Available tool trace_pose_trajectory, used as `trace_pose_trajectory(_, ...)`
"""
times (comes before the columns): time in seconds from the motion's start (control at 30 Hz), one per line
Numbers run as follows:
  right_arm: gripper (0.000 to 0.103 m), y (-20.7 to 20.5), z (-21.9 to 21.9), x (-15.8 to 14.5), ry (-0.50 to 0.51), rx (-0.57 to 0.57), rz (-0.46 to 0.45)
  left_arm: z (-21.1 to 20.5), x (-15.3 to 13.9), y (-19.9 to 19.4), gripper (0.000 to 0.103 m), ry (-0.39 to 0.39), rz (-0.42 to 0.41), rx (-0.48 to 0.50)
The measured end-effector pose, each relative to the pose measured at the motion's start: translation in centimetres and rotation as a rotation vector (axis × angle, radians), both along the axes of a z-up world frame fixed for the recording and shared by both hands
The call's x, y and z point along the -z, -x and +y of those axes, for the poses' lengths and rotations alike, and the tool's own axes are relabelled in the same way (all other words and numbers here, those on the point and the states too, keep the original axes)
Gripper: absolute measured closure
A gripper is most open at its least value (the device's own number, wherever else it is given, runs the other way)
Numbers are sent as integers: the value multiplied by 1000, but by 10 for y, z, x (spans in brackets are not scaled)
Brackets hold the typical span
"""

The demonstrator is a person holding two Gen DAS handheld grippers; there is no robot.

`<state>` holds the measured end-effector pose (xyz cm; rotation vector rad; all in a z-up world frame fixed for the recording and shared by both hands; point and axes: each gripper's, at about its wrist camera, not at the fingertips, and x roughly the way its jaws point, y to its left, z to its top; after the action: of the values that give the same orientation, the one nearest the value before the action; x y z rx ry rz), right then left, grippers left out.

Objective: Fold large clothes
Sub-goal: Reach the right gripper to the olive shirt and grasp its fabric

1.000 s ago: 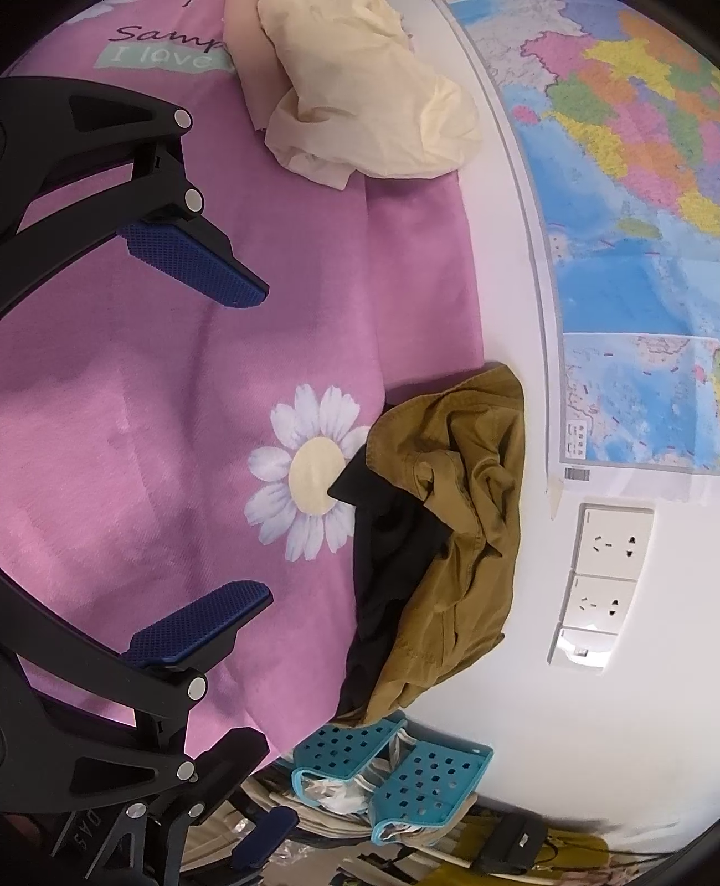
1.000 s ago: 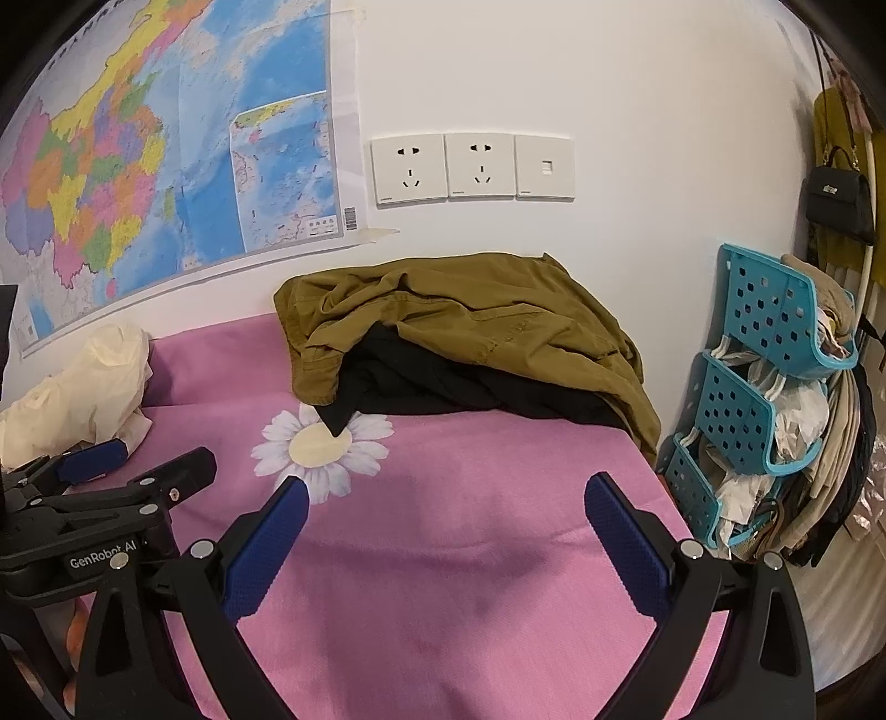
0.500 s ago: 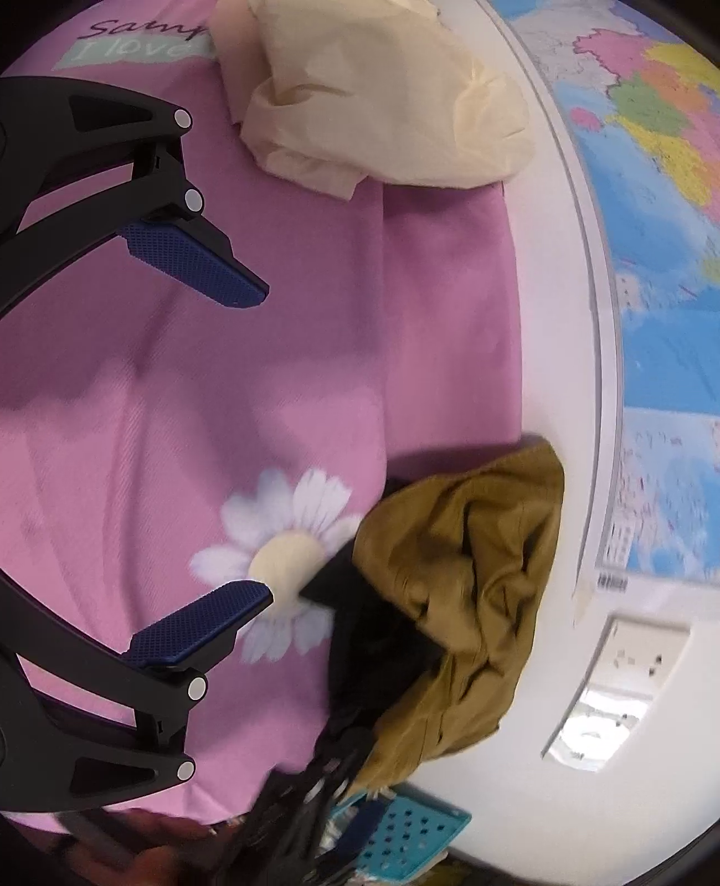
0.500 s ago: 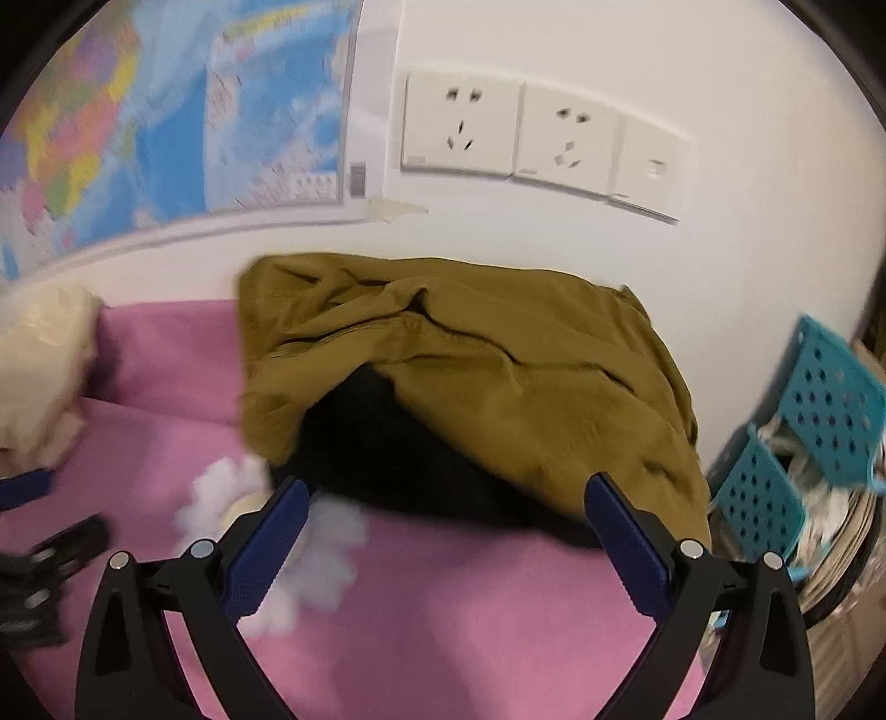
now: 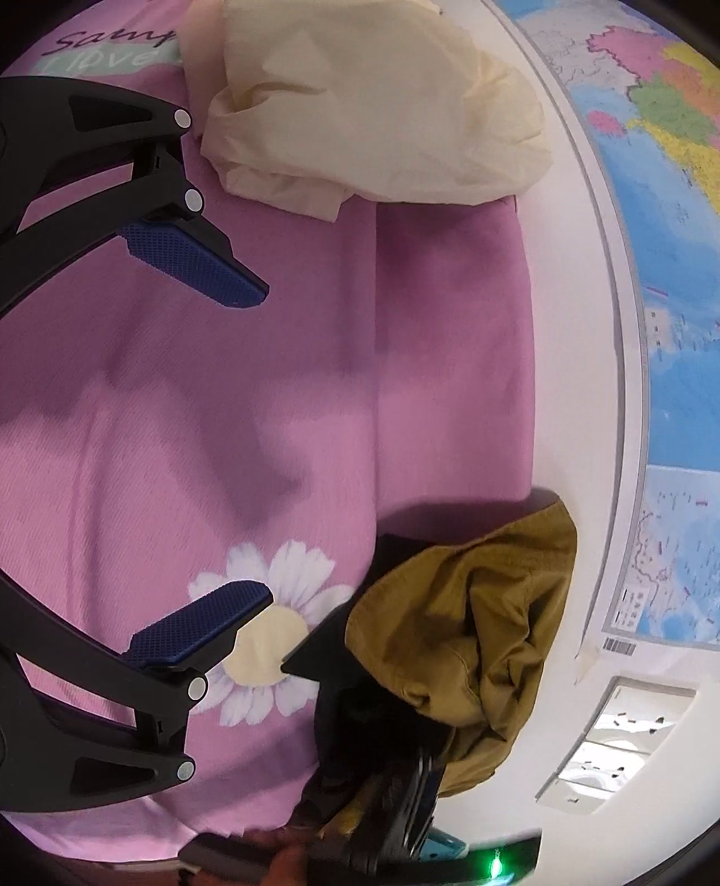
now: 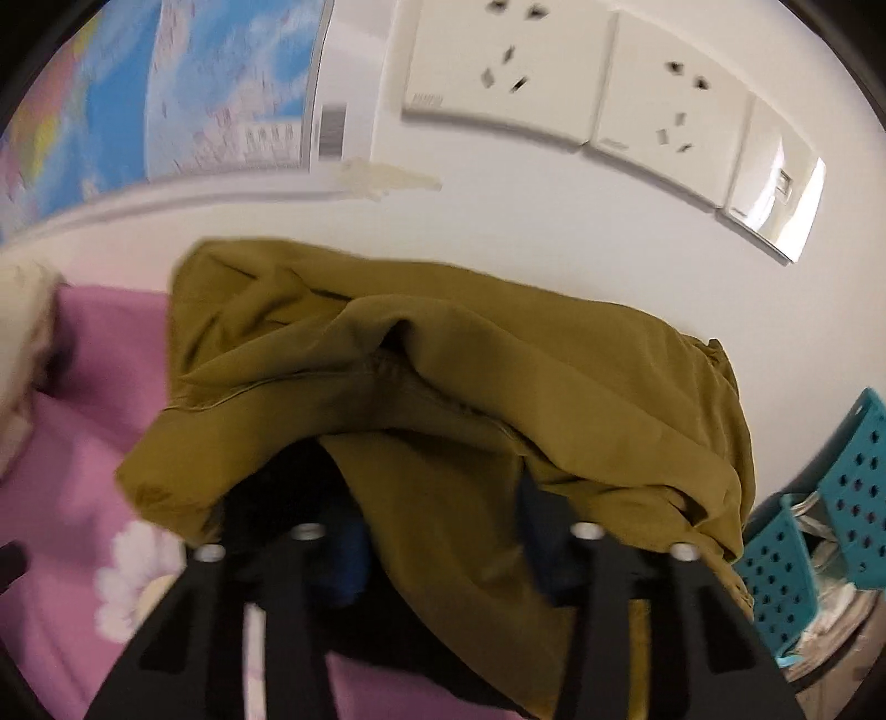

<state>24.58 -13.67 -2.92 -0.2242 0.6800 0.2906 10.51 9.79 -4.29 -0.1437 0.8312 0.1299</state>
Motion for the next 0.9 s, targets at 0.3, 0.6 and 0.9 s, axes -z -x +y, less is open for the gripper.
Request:
trace_pose_trajectory(0.3, 25, 12, 19, -6, 114, 29, -145, 1, 8, -6, 5, -6, 23, 11)
trace_pose_trajectory(0.6, 86, 0, 4, -29, 17, -12, -95, 5, 9, -7, 5, -41, 24, 9)
trace_pose_trajectory(0.9, 97, 46, -101, -106, -305, 12, -111, -3, -10, -23, 5, -85, -57, 107)
